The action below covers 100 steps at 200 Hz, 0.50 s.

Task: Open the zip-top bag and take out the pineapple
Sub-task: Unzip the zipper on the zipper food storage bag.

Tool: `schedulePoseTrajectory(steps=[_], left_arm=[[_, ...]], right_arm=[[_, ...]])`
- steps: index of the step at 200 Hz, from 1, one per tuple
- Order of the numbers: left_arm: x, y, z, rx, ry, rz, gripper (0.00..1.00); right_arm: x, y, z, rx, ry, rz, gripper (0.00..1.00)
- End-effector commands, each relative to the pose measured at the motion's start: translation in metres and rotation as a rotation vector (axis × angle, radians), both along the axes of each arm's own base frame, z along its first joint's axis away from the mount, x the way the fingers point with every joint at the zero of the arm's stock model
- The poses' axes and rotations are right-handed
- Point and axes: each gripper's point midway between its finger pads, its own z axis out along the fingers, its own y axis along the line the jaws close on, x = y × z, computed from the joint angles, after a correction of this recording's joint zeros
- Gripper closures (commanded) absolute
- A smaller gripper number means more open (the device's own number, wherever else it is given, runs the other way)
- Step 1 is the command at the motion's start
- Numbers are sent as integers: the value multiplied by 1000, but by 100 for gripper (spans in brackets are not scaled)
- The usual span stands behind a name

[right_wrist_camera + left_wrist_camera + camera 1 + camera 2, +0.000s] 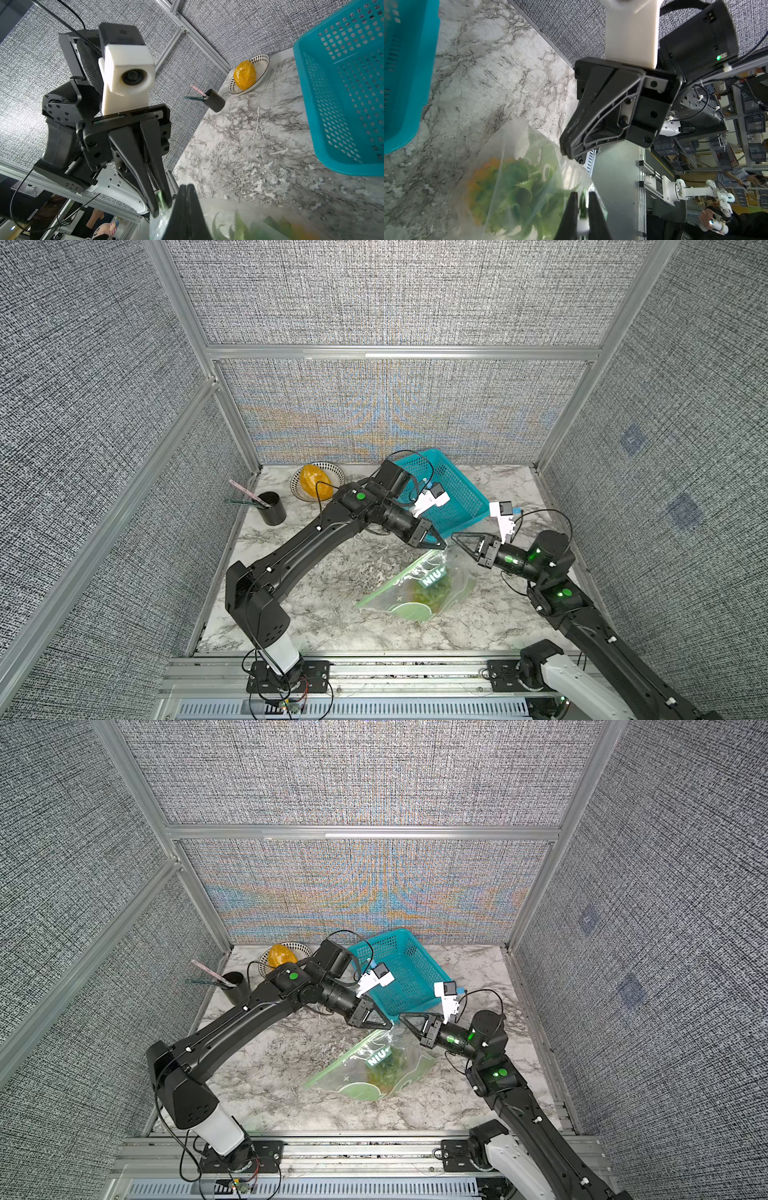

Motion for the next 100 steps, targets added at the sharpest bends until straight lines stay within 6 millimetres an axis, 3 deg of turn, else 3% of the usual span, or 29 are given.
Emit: schedulePoseTrajectory(steps=[1, 21, 36, 53, 100], left_arm=[[-3, 3, 2, -1, -6, -9, 96], [-2, 2, 3, -6, -6, -11, 96], [-2, 1, 4, -14, -5, -14, 96], [-2, 0, 6, -22, -3, -19, 96], [-3, 0, 8, -29, 2, -22, 96]], right_arm=[[2, -2, 9, 21, -34, -18, 100], [0, 2, 11, 26, -42, 12, 100], [-4, 5, 17, 31, -55, 51, 74], [-5, 9, 18, 21, -52, 79, 59], [-5, 15, 16, 23, -48, 100, 56]])
